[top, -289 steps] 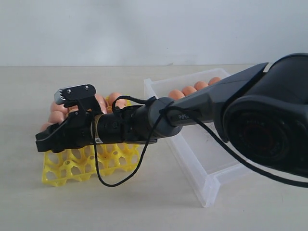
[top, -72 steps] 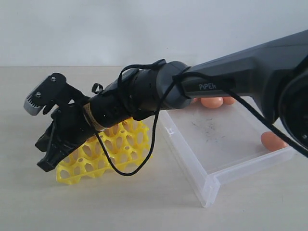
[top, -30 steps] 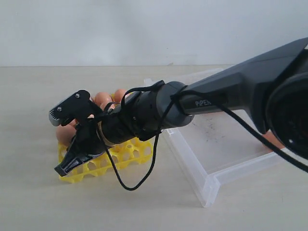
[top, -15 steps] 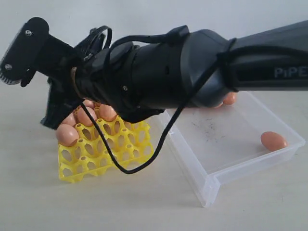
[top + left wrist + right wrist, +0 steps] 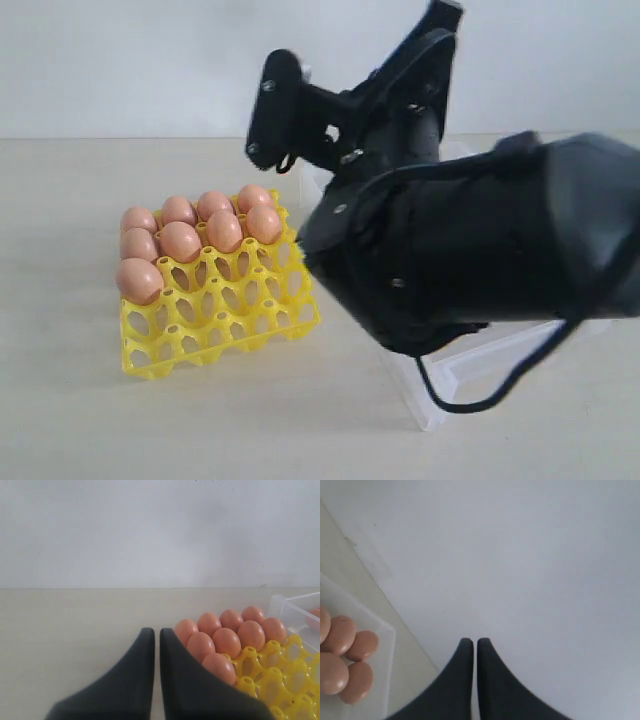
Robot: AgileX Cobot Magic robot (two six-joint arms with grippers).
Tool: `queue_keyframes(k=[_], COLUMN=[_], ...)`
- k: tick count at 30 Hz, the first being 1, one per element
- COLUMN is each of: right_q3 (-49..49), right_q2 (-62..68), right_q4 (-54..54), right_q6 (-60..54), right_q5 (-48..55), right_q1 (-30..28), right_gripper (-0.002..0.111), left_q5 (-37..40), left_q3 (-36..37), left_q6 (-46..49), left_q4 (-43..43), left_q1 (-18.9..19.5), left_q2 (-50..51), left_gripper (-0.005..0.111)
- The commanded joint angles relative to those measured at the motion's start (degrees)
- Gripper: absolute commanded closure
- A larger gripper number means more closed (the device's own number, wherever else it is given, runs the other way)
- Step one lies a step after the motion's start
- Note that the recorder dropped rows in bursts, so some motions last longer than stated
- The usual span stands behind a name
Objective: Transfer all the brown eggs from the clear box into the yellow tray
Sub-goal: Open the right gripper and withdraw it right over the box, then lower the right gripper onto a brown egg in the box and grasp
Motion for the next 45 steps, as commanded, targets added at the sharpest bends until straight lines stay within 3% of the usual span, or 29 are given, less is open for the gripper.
queue_keyframes(k=[1,6,11,18,22,24,25,27,28,31,33,37,38,40,42,45], right_q3=[6.1,12.77,15.36,15.01,14.59,14.44,14.44,14.62,14.51,14.39,14.39,13.35,12.91,10.34,6.31,-1.61], right_q2=[-8.13,-16.58,-21.75,-20.45,-17.96,-15.17,-14.12,-11.79,-10.99,-10.82,-10.82,-10.42,-9.89,-9.27,-8.43,-6.49], right_q4=[-0.19,-0.19,0.37,17.03,10.48,-0.19,-0.19,-0.19,-0.19,2.36,2.08,-0.19,-0.19,-0.19,7.12,38.88], right_q6=[13.72,25.55,28.8,30.05,38.35,44.67,40.45,24.94,16.15,-3.34,-15.8,-28.9,-30.2,-22.48,-17.46,-26.19], right_q5=[-0.29,-15.21,-43.87,-72.77,-81.06,-82.2,-82.2,-81.32,-79.77,-75.38,-56.83,-27.93,-23.6,-20.32,-20.87,-27.69], right_q1=[-2.69,-7.27,-14.23,-26.87,-32.2,-34.74,-35.52,-36.24,-36.14,-36.14,-35.03,-34.5,-34.62,-35.94,-37.54,-42.91], right_gripper=[0.109,0.109,0.109,0.108,0.101,0.095,0.096,0.1,0.107,0.109,0.109,0.109,0.109,0.109,0.109,0.109], left_q5=[-0.77,-0.77,-0.77,-0.77,-0.77,-0.77,-0.77,-0.77,-0.77,-0.77,-0.77,-0.77,-0.77,-0.77,-0.77,-0.77], left_q3=[0.22,0.22,0.22,0.22,0.22,0.22,0.22,0.22,0.22,0.22,0.22,0.22,0.22,0.22,0.22,0.22], left_q6=[0.3,0.3,0.3,0.3,0.3,0.3,0.3,0.3,0.3,0.3,0.3,0.3,0.3,0.3,0.3,0.3], left_q4=[-0.3,-0.3,-0.3,-0.3,-0.3,-0.3,-0.3,-0.3,-0.3,-0.3,-0.3,-0.3,-0.3,-0.3,-0.3,-0.3], left_q1=[-0.38,-0.38,-0.38,-0.38,-0.38,-0.38,-0.38,-0.38,-0.38,-0.38,-0.38,-0.38,-0.38,-0.38,-0.38,-0.38], left_q2=[0.18,0.18,0.18,0.18,0.18,0.18,0.18,0.18,0.18,0.18,0.18,0.18,0.18,0.18,0.18,0.18], left_gripper=[0.103,0.103,0.103,0.103,0.103,0.103,0.103,0.103,0.103,0.103,0.103,0.103,0.103,0.103,0.103,0.103])
